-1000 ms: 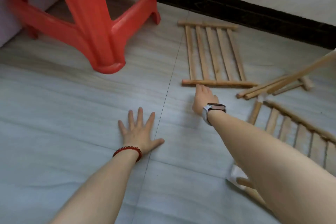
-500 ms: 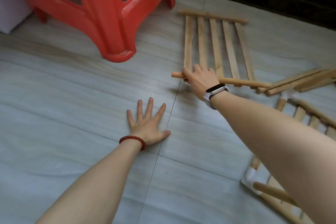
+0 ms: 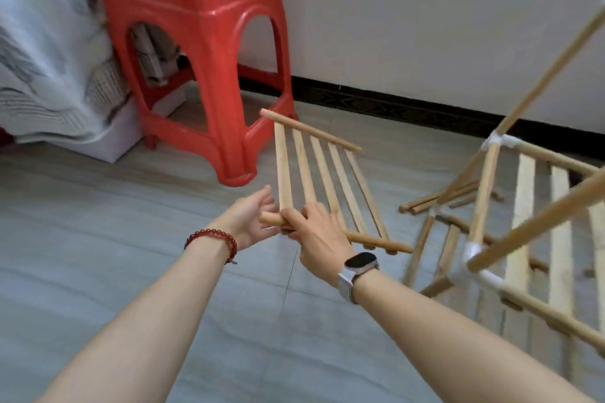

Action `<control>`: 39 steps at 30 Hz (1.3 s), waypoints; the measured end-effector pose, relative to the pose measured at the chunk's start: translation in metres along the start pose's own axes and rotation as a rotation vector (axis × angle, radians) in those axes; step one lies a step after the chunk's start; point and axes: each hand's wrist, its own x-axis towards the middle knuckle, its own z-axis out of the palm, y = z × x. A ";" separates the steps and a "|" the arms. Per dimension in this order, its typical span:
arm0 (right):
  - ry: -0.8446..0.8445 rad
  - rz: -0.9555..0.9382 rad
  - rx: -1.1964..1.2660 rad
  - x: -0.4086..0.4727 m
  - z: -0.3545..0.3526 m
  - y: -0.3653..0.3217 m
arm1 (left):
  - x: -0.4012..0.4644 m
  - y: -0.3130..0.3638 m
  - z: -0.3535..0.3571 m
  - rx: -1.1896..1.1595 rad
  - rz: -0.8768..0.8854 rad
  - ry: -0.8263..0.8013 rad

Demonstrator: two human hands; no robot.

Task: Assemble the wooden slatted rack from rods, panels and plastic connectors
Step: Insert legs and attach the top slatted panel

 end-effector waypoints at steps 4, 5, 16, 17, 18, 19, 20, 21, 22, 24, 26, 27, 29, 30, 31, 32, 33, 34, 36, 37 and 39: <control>0.022 -0.107 -0.059 -0.046 -0.062 -0.045 | -0.081 0.013 0.031 -0.028 0.054 -0.057; 0.035 -0.131 -0.083 -0.057 -0.077 -0.055 | -0.098 0.014 0.037 -0.017 0.108 -0.042; 0.429 -0.261 -0.297 -0.147 -0.208 -0.118 | -0.255 0.048 0.102 -0.017 0.533 -0.070; 0.460 -0.252 -0.310 -0.155 -0.218 -0.121 | -0.265 0.051 0.108 -0.016 0.567 -0.074; 0.477 -0.230 -0.313 -0.161 -0.226 -0.121 | -0.274 0.053 0.114 -0.031 0.598 -0.081; 0.493 -0.194 -0.295 -0.168 -0.233 -0.120 | -0.282 0.054 0.120 -0.047 0.632 -0.086; 0.520 -0.152 -0.260 -0.176 -0.241 -0.119 | -0.290 0.055 0.126 -0.053 0.677 -0.082; 0.550 -0.107 -0.210 -0.183 -0.247 -0.117 | -0.295 0.057 0.131 -0.042 0.723 -0.067; 0.577 -0.062 -0.161 -0.188 -0.252 -0.114 | -0.300 0.058 0.135 -0.025 0.769 -0.046; 0.605 0.025 -0.069 -0.199 -0.260 -0.112 | -0.311 0.059 0.141 0.003 0.859 -0.019; 0.640 0.095 0.077 -0.202 -0.263 -0.112 | -0.316 0.060 0.146 -0.002 0.912 -0.006; 0.656 0.135 0.170 -0.201 -0.263 -0.112 | -0.317 0.060 0.149 -0.020 0.926 -0.001; 0.627 0.257 0.376 -0.195 -0.268 -0.114 | -0.322 0.062 0.157 -0.072 0.949 -0.004; 0.567 0.324 0.513 -0.190 -0.271 -0.117 | -0.323 0.063 0.162 -0.101 0.954 -0.012; 0.502 0.373 0.676 -0.185 -0.274 -0.120 | -0.324 0.064 0.167 -0.118 0.958 -0.024; 0.450 0.400 0.858 -0.180 -0.276 -0.124 | -0.325 0.065 0.171 -0.118 0.968 -0.035; 0.430 0.410 1.028 -0.177 -0.278 -0.128 | -0.324 0.065 0.175 -0.104 0.978 -0.045; 0.444 0.407 1.173 -0.174 -0.282 -0.129 | -0.324 0.064 0.178 -0.088 0.986 -0.059; 0.551 0.412 1.406 -0.171 -0.294 -0.126 | -0.321 0.063 0.184 -0.043 0.998 -0.113; 0.614 0.449 1.465 -0.171 -0.302 -0.123 | -0.320 0.062 0.187 -0.008 0.999 -0.147; 0.696 0.579 1.454 -0.173 -0.324 -0.112 | -0.318 0.059 0.197 0.079 1.008 -0.218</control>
